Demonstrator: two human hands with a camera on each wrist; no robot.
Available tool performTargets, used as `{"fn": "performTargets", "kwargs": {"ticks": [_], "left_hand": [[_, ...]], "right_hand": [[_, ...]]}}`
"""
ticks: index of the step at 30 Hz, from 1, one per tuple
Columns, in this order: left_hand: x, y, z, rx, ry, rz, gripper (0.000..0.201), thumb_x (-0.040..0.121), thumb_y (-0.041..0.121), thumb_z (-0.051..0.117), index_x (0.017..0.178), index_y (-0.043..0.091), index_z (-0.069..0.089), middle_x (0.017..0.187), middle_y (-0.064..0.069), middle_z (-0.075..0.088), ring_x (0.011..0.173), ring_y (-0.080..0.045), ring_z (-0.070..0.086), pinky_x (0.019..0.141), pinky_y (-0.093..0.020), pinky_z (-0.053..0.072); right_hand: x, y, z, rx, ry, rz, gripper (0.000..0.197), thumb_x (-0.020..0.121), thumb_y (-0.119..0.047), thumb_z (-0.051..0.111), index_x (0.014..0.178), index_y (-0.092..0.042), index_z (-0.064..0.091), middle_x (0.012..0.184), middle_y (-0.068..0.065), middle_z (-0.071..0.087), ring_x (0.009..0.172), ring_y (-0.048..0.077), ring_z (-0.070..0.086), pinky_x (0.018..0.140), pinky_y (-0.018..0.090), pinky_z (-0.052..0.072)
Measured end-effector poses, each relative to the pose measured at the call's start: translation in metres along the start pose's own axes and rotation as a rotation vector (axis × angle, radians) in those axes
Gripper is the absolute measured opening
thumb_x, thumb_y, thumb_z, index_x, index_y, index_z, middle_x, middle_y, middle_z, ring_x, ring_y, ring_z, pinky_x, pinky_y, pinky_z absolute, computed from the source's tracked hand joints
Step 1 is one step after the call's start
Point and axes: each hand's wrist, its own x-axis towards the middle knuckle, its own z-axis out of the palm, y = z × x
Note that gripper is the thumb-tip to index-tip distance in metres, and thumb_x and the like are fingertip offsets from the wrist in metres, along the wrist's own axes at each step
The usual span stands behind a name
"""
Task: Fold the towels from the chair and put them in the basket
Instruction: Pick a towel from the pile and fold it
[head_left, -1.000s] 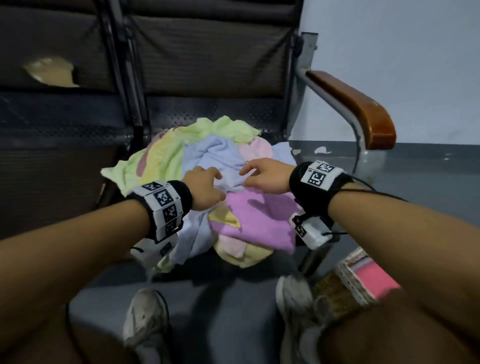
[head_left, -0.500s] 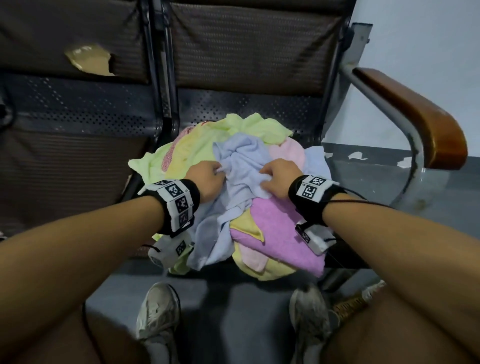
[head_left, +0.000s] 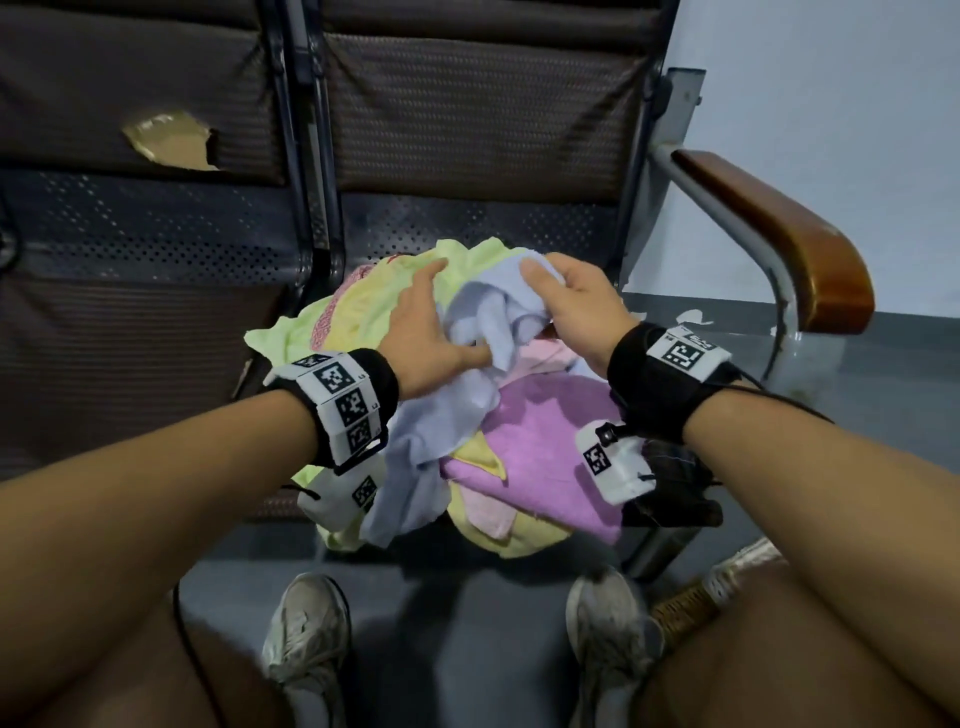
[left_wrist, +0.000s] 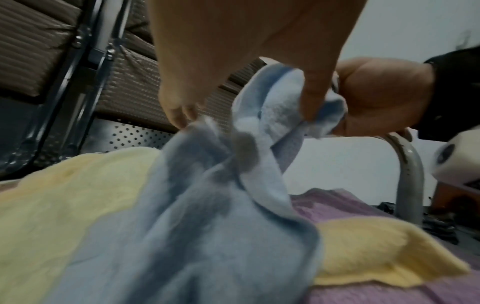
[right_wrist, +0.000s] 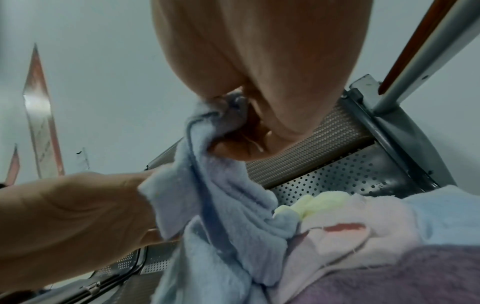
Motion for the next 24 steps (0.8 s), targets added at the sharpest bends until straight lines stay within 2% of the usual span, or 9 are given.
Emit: {"fn": "performTargets", "kwargs": {"ticks": [2, 5, 7, 12, 15, 18, 21, 22, 24], "left_hand": [[-0.004, 0.004, 0.007, 0.029, -0.11, 0.053, 0.068, 0.068, 0.048, 0.079, 0.125, 0.024, 0.052, 0.12, 0.0, 0.063, 0.107, -0.017, 0.059, 0.092, -0.034, 0.048], [-0.001, 0.006, 0.006, 0.207, -0.039, 0.079, 0.022, 0.087, 0.034, 0.066, 0.095, 0.014, 0.06, 0.087, -0.005, 0.067, 0.082, -0.029, 0.061, 0.069, -0.037, 0.046], [0.003, 0.004, 0.0, 0.283, 0.006, 0.073, 0.022, 0.09, 0.033, 0.066, 0.091, 0.014, 0.055, 0.082, -0.003, 0.061, 0.077, -0.027, 0.055, 0.066, -0.033, 0.037], [0.005, -0.003, -0.01, 0.428, -0.061, -0.091, 0.017, 0.092, 0.026, 0.056, 0.079, 0.017, 0.063, 0.078, -0.006, 0.063, 0.076, -0.027, 0.056, 0.057, -0.028, 0.038], [0.003, 0.002, -0.006, 0.336, -0.022, -0.03, 0.016, 0.09, 0.008, 0.047, 0.083, 0.012, 0.061, 0.083, -0.009, 0.063, 0.082, -0.03, 0.054, 0.064, -0.03, 0.037], [0.0, 0.019, 0.002, 0.137, -0.009, 0.099, 0.026, 0.09, 0.005, 0.043, 0.097, 0.012, 0.067, 0.097, -0.006, 0.069, 0.094, -0.026, 0.061, 0.081, -0.034, 0.048], [0.003, 0.029, 0.008, 0.038, 0.071, 0.155, 0.02, 0.093, 0.011, 0.048, 0.096, 0.017, 0.067, 0.094, -0.002, 0.07, 0.093, -0.023, 0.064, 0.082, -0.033, 0.049], [0.006, 0.028, 0.008, 0.039, 0.105, 0.152, 0.016, 0.093, 0.014, 0.05, 0.094, 0.019, 0.066, 0.09, -0.001, 0.069, 0.09, -0.022, 0.063, 0.079, -0.031, 0.049], [0.011, 0.024, 0.004, 0.099, 0.158, 0.073, 0.005, 0.09, 0.02, 0.057, 0.09, 0.022, 0.061, 0.083, 0.001, 0.066, 0.082, -0.021, 0.061, 0.07, -0.028, 0.044]], "right_hand": [[-0.005, -0.005, 0.002, -0.032, -0.053, -0.042, 0.03, 0.101, -0.03, 0.056, 0.089, -0.004, 0.066, 0.081, 0.008, 0.061, 0.075, 0.017, 0.056, 0.07, 0.035, 0.048], [-0.006, -0.011, -0.005, -0.049, -0.004, -0.07, 0.033, 0.1, -0.028, 0.058, 0.086, 0.0, 0.065, 0.08, 0.007, 0.06, 0.075, 0.015, 0.055, 0.072, 0.033, 0.047], [-0.005, -0.011, -0.013, -0.095, 0.073, -0.083, 0.036, 0.101, -0.028, 0.054, 0.086, 0.004, 0.06, 0.08, 0.009, 0.056, 0.076, 0.019, 0.051, 0.073, 0.035, 0.045], [-0.001, 0.002, -0.029, -0.382, 0.25, 0.06, 0.028, 0.104, -0.023, 0.04, 0.078, -0.017, 0.048, 0.084, 0.003, 0.052, 0.083, 0.024, 0.05, 0.077, 0.034, 0.04], [-0.004, 0.008, -0.029, -0.474, 0.191, 0.188, 0.024, 0.09, -0.005, 0.045, 0.104, -0.013, 0.064, 0.112, 0.008, 0.065, 0.108, 0.027, 0.06, 0.093, 0.034, 0.047], [-0.012, 0.006, -0.016, -0.4, -0.088, 0.121, 0.041, 0.086, -0.013, 0.064, 0.126, -0.016, 0.056, 0.122, 0.004, 0.061, 0.113, 0.019, 0.059, 0.099, 0.033, 0.047], [-0.018, 0.003, 0.001, -0.539, -0.3, 0.087, 0.021, 0.084, -0.026, 0.072, 0.1, -0.014, 0.064, 0.094, 0.003, 0.067, 0.087, 0.019, 0.063, 0.078, 0.034, 0.051], [-0.017, 0.002, 0.003, -0.591, -0.28, 0.071, 0.009, 0.087, -0.022, 0.067, 0.084, -0.014, 0.063, 0.085, 0.006, 0.066, 0.08, 0.023, 0.061, 0.072, 0.035, 0.048], [-0.012, 0.003, -0.001, -0.665, -0.125, 0.042, 0.019, 0.09, -0.01, 0.053, 0.073, -0.015, 0.06, 0.081, 0.01, 0.063, 0.08, 0.027, 0.058, 0.068, 0.032, 0.041]]}}
